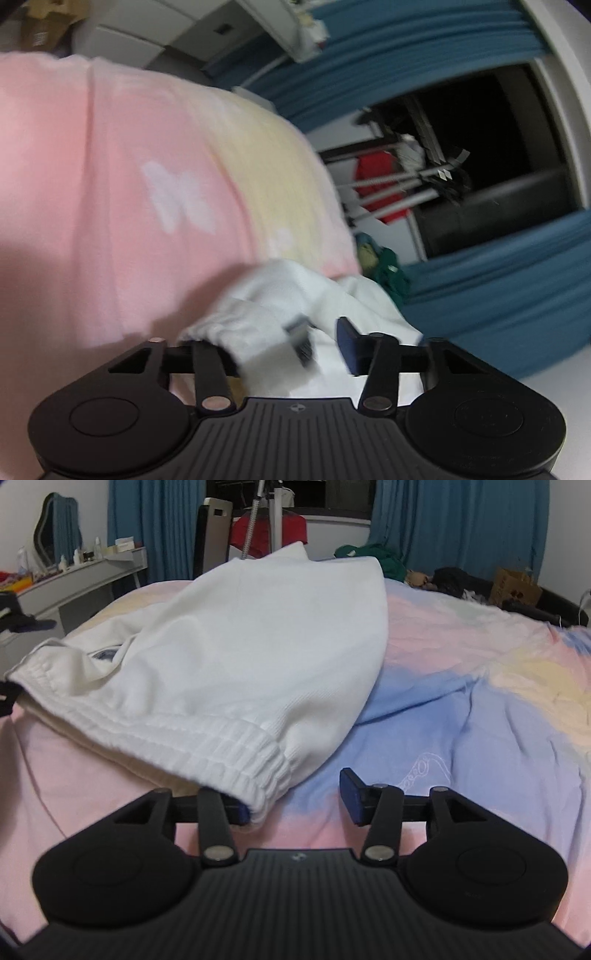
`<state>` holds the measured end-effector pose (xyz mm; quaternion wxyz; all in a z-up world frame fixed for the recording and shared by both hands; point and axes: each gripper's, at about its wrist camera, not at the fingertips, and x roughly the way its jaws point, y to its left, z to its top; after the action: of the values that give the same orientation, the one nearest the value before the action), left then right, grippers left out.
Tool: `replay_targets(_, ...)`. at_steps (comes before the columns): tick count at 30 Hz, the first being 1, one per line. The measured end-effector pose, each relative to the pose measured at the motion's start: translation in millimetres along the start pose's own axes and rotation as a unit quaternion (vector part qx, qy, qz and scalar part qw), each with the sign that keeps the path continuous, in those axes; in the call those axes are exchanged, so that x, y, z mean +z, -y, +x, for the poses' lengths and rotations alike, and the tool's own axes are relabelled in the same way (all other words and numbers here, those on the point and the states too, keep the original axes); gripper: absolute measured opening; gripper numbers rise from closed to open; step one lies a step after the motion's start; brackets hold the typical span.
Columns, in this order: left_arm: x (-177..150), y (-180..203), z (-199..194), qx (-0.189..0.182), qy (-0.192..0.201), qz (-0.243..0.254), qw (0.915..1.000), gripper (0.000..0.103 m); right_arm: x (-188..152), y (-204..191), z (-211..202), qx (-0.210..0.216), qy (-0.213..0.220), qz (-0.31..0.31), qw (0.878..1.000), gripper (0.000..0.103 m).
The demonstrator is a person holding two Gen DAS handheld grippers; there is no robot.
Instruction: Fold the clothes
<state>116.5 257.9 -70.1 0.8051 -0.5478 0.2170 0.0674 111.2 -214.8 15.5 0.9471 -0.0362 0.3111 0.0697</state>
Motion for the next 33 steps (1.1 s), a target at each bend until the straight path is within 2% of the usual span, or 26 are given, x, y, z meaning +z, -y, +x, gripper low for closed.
replay_targets(2,3,2,5,-0.001,0.003,-0.004,1.0,0.029,-1,0,-4,0.008,0.004,0.018,1.0,0.046)
replay_targets(4,11,7,1,0.0,0.0,0.003,1.0,0.022,-3,-4,-11,0.029,0.007,0.038,0.999,0.026)
replay_targets(5,15,10,-2,0.001,-0.001,0.006,1.0,0.015,-4,-6,-15,0.039,0.008,0.047,0.998,0.023)
replay_targets(6,19,13,-4,0.002,-0.003,0.01,0.9999,0.013,-5,-12,-21,0.044,0.014,0.052,0.998,0.022)
replay_targets(8,35,28,-14,0.0,0.0,0.03,0.9995,0.011,-6,-24,-35,0.059,0.022,0.063,0.996,0.021)
replay_targets(12,77,68,-27,-0.006,0.005,0.087,0.9962,0.01,-1,-52,-56,0.115,0.03,0.103,0.988,0.021)
replay_targets(17,141,138,-33,-0.005,0.037,0.184,0.9822,0.01,25,-108,-69,0.198,0.05,0.128,0.97,0.021)
replay_targets(22,209,180,-22,0.031,0.1,0.234,0.9667,0.01,61,-177,-49,0.286,0.046,0.152,0.945,0.021)
replay_targets(25,247,178,5,0.073,0.117,0.257,0.9567,0.01,74,-221,-27,0.32,0.045,0.149,0.935,0.021)
replay_targets(30,274,125,71,0.154,0.081,0.276,0.9452,0.01,68,-264,30,0.318,0.0,0.157,0.935,0.021)
replay_targets(33,281,92,91,0.172,0.073,0.254,0.9491,0.011,62,-274,46,0.322,-0.021,0.154,0.934,0.022)
